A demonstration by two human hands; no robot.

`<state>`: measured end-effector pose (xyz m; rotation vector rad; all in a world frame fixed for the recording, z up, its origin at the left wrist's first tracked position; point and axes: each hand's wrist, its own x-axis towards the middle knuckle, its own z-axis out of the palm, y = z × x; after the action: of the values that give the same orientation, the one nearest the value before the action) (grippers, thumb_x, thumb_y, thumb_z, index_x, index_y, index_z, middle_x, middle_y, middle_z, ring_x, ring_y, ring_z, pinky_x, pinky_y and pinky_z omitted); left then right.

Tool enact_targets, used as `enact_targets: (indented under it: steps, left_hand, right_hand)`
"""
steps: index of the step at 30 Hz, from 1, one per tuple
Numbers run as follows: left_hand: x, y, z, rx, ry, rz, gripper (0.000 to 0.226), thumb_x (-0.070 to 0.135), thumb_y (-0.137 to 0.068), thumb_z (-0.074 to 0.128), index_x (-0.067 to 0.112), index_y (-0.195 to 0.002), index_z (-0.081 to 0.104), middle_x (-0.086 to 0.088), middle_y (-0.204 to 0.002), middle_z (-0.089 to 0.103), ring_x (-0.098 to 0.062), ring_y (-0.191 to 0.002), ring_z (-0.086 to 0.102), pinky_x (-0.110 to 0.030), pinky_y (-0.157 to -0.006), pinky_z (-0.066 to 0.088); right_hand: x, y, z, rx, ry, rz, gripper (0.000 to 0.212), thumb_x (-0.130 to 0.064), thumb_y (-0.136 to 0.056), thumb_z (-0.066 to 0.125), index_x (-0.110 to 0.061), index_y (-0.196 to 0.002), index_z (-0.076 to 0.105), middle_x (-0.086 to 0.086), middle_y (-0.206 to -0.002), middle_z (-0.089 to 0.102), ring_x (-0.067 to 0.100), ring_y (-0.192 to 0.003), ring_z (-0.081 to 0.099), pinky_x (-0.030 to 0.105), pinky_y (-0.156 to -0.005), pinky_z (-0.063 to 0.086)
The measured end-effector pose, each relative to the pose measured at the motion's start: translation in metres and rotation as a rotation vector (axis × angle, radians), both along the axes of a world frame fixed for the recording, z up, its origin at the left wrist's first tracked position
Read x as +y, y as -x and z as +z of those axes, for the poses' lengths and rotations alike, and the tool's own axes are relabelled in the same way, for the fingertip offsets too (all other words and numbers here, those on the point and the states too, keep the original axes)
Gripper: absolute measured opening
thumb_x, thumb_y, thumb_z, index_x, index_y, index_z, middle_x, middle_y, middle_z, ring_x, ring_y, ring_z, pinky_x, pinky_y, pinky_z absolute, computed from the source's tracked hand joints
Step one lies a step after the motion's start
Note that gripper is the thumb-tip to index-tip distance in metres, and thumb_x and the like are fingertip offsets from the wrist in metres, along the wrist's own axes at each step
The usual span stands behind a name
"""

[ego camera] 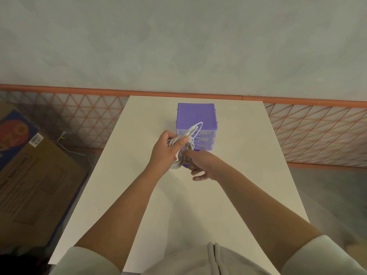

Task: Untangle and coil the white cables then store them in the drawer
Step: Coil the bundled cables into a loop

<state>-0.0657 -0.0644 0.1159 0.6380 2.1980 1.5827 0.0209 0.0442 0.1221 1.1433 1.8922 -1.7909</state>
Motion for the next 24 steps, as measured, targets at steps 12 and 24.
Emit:
enact_targets:
  steps: [12,24]
  left_hand:
    - [-0.011,0.037,-0.004,-0.004,-0.107,0.39,0.041,0.055,-0.086,0.065,0.017,-0.087,0.051,0.0,-0.075,0.054,-0.003,-0.048,0.048,-0.031,-0.055,0.052]
    - [-0.015,0.028,-0.002,-0.536,-0.494,0.043,0.032,0.019,-0.096,0.059,0.021,-0.064,0.064,0.0,-0.064,0.057,-0.01,-0.055,0.051,-0.023,-0.06,0.046]
  right_hand:
    - [-0.019,-0.001,0.02,-0.04,-0.259,0.504,0.035,-0.039,-0.104,0.032,-0.008,-0.102,0.049,0.001,-0.076,0.05,0.016,-0.061,0.056,0.028,-0.059,0.046]
    - [-0.005,0.016,0.001,0.121,-0.124,0.105,0.023,-0.01,-0.089,0.048,-0.013,-0.11,0.042,0.003,-0.064,0.062,0.025,-0.061,0.069,0.018,-0.046,0.043]
